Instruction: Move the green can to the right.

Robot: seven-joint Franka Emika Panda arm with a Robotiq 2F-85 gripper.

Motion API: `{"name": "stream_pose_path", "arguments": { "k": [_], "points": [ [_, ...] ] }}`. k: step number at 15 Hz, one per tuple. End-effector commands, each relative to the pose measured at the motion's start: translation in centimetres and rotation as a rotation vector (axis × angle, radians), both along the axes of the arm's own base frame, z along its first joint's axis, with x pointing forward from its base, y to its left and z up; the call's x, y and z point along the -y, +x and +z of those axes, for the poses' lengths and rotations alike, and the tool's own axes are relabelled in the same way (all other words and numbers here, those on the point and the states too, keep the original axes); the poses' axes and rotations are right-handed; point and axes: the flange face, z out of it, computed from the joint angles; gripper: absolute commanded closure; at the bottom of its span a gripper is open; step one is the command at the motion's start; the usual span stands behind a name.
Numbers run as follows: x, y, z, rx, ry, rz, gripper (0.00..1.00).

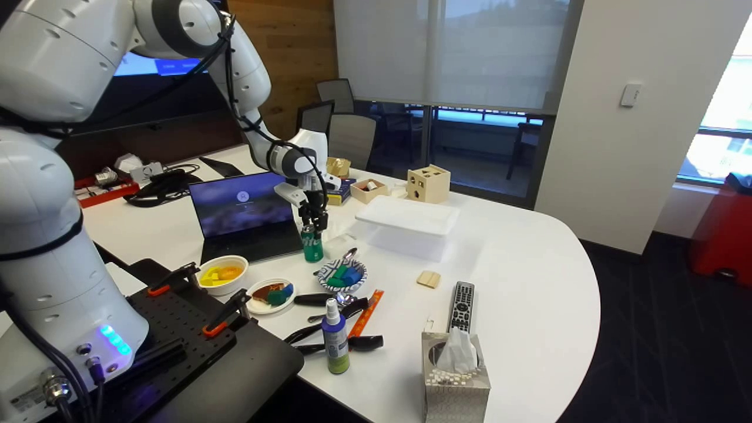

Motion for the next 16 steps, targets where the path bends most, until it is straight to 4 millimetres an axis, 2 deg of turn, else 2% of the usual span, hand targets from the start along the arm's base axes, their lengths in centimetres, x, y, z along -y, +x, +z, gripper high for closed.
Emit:
{"name": "stream_pose_path", "arguments": {
  "k": [1, 5, 11, 13, 16],
  "points": [
    [1.8, -0.3, 2.3, -0.004, 0.019, -0.041, 0.54],
    [7.2, -0.8, 5.3, 0.03, 0.066, -0.074, 0.54],
    [19.5, -2.0, 10.4, 0.048, 0.025, -0.223, 0.54],
    [23.6, -2.8, 11.0, 0.041, 0.006, -0.268, 0.54],
    [28.2, -4.0, 10.7, 0.031, -0.005, -0.305, 0.54]
  ]
}}
